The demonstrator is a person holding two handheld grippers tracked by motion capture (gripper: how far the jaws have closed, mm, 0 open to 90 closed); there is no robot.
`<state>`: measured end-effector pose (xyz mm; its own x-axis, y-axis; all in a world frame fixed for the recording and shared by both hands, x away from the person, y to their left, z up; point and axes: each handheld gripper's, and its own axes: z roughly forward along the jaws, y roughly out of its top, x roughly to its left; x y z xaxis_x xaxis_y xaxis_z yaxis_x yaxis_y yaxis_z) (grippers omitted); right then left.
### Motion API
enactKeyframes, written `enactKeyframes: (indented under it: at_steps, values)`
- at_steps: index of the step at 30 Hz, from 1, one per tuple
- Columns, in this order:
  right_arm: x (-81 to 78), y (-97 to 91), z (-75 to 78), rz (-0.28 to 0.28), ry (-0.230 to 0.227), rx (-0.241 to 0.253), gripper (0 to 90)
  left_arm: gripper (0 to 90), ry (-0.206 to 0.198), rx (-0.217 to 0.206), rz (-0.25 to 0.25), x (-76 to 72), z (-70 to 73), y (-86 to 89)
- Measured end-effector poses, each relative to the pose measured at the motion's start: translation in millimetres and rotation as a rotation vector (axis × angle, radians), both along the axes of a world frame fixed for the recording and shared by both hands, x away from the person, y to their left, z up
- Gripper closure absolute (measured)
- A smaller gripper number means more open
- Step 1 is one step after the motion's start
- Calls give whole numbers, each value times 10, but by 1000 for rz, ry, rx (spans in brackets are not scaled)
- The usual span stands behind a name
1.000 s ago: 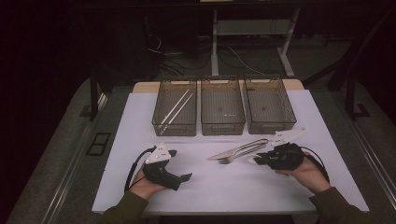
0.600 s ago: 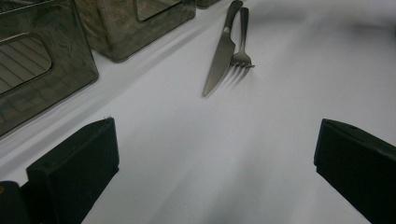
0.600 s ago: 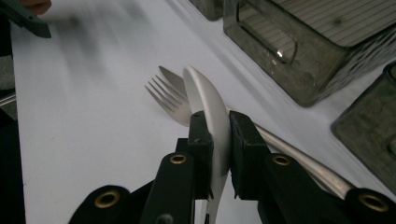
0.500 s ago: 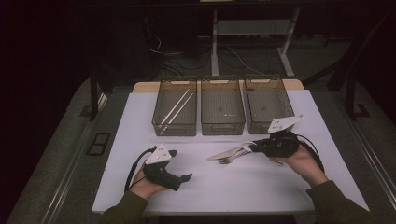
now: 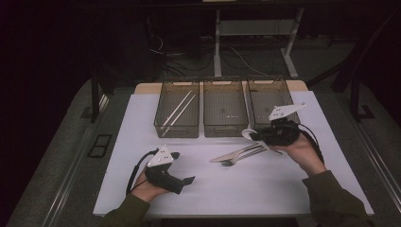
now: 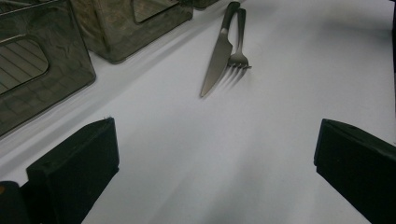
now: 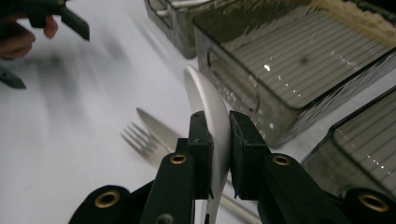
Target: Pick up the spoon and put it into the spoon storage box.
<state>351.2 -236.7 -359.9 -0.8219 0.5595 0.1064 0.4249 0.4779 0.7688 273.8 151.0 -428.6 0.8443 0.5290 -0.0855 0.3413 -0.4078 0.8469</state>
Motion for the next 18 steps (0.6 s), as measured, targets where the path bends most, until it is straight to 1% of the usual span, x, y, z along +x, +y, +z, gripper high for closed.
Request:
enactKeyframes:
  at_steps: [2, 6, 11, 14, 18]
  values:
    - [49, 12, 39, -6, -3, 0, 797, 0, -2, -4, -1, -1, 0, 0]
    - [149, 41, 142, -14, -12, -3, 797, 0, -1, 1, -8, -6, 1, -11]
    - [300, 113, 294, -20, -40, -7, 797, 0, -4, 7, -3, -6, -6, -16]
    - [395, 187, 343, -25, -48, -15, 797, 0, -10, 5, -3, -15, -1, -20]
    - [522, 295, 371, -36, -47, -19, 797, 0, -12, 8, -2, -14, -2, -17]
